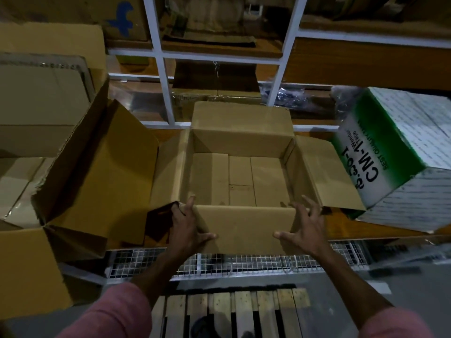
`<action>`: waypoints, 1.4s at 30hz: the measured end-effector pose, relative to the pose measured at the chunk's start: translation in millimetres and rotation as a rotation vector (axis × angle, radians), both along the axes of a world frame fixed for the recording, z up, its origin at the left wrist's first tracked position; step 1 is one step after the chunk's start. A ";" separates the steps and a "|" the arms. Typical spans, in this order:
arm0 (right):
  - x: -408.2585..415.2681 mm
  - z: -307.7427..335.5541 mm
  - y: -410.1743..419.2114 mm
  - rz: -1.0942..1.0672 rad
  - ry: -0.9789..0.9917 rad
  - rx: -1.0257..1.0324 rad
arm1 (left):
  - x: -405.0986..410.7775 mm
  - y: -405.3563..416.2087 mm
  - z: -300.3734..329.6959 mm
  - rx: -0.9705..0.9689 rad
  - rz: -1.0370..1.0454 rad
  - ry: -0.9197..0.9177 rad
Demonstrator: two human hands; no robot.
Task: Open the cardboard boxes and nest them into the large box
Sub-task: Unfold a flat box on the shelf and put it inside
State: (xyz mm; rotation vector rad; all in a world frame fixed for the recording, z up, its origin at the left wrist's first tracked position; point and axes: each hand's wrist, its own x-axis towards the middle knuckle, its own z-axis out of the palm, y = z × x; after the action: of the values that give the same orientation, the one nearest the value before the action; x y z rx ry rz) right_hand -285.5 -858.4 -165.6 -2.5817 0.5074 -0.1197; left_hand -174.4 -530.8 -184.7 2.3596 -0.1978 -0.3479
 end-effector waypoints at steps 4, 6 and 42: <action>-0.5 10.1 4.2 -0.012 -0.057 -0.021 | 0.5 -0.6 11.9 -0.011 -0.027 -0.089; -2.1 21.5 5.4 -0.031 -0.119 -0.017 | -0.3 -2.3 23.6 0.011 -0.042 -0.167; -11.2 371.6 225.5 0.307 -1.044 -0.225 | -93.1 234.3 396.4 0.055 0.300 -1.089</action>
State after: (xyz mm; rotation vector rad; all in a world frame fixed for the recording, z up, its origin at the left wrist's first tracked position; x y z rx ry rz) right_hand -296.7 -632.9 206.1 -2.3297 -0.3034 -1.3635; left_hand -267.6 -296.6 211.7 2.3384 -0.3223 1.1056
